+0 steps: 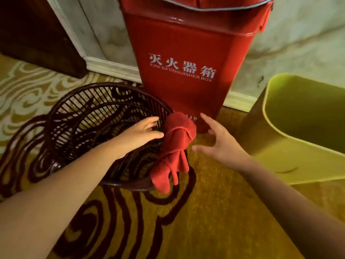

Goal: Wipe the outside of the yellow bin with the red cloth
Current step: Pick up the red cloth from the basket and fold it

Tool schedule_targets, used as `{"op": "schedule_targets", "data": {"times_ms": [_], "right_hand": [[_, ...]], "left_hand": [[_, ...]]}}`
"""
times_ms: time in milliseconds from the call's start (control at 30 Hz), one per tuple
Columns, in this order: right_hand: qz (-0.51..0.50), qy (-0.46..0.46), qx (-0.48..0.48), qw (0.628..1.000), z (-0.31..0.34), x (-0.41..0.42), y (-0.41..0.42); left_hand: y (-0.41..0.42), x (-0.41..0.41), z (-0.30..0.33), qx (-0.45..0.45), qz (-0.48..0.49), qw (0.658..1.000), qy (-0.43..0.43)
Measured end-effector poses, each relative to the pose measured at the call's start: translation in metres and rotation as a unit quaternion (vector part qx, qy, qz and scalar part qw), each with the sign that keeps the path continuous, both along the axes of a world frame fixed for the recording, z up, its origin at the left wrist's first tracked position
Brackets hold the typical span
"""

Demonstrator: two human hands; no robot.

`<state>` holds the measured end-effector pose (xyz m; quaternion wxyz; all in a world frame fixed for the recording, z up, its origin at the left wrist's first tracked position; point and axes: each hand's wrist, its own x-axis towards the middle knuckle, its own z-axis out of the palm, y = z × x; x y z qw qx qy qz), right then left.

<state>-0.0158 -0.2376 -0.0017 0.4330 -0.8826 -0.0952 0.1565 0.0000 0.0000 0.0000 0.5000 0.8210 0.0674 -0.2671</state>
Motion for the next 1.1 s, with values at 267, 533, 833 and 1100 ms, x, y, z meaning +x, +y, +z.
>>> {"op": "schedule_targets", "data": {"times_ms": [267, 533, 833, 1100], "right_hand": [[0.054, 0.011, 0.088, 0.995, -0.028, 0.053, 0.032], [0.036, -0.021, 0.015, 0.999, -0.02, 0.044, 0.015], [0.064, -0.005, 0.111, 0.992, 0.009, -0.007, -0.007], [0.068, 0.028, 0.26, 0.963, 0.049, -0.057, -0.083]], "left_hand": [[-0.01, 0.016, -0.034, -0.025, -0.012, 0.998, -0.062], [-0.014, 0.005, -0.021, 0.035, -0.056, 0.988, -0.138], [-0.029, -0.011, 0.007, 0.1, -0.127, 0.976, -0.147], [-0.089, -0.035, 0.061, 0.018, -0.262, 0.945, -0.193]]}}
